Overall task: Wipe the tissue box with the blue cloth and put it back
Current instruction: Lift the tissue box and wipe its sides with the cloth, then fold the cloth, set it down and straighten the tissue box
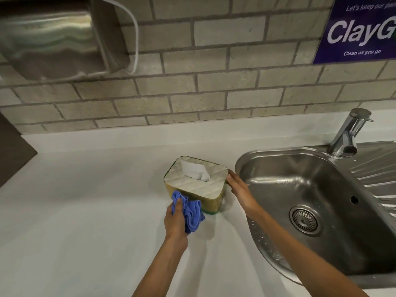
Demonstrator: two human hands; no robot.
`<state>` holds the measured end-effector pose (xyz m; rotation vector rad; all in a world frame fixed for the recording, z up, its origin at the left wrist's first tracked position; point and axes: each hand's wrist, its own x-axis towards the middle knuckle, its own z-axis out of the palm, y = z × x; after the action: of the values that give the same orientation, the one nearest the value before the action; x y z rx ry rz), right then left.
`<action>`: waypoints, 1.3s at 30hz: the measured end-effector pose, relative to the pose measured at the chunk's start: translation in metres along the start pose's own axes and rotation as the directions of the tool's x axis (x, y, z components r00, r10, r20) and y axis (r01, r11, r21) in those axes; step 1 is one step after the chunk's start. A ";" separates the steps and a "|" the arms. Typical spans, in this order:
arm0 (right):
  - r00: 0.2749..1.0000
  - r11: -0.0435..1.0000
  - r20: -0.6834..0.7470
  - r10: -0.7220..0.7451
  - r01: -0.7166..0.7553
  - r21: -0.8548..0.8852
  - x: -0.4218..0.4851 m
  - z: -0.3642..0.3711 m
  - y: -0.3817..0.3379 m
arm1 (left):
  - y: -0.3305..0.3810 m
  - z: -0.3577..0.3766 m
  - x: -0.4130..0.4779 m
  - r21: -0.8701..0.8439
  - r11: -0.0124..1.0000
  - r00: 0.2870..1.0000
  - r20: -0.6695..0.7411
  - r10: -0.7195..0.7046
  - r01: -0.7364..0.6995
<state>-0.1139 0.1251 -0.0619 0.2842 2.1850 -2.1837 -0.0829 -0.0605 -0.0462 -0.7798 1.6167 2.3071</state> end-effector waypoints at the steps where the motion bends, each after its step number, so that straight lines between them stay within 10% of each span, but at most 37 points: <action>1: 1.000 1.000 0.009 -0.016 0.016 -0.009 -0.002 0.001 0.000 | 0.002 0.002 0.001 0.001 1.000 1.000 -0.002 0.005 -0.005; 16: 0.994 0.981 -0.083 -0.077 0.061 -0.182 -0.064 0.031 0.003 | 0.025 -0.042 0.016 -0.103 0.992 0.994 0.090 -0.067 0.076; 21: 0.918 0.716 0.228 -0.324 0.395 -0.575 -0.123 0.056 -0.003 | 0.000 -0.060 -0.017 -0.235 0.932 0.935 0.288 -0.206 0.278; 26: 0.912 0.560 0.258 -0.319 0.401 -0.725 -0.145 0.077 -0.003 | -0.018 -0.051 -0.049 -0.148 0.916 0.870 0.398 -0.289 0.372; 33: 0.973 0.900 -0.001 -0.230 0.213 -0.380 -0.144 0.043 -0.014 | -0.024 -0.033 -0.070 0.013 0.963 0.815 0.530 -0.236 0.271; 39: 0.997 0.995 -0.078 -0.017 0.009 -0.104 -0.149 -0.012 -0.015 | -0.037 -0.010 -0.090 0.232 0.972 0.789 0.604 -0.112 -0.040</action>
<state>0.0316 0.1218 -0.0237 0.3586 2.3380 -2.0915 0.0125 -0.0448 -0.0306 0.0208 1.4865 1.9799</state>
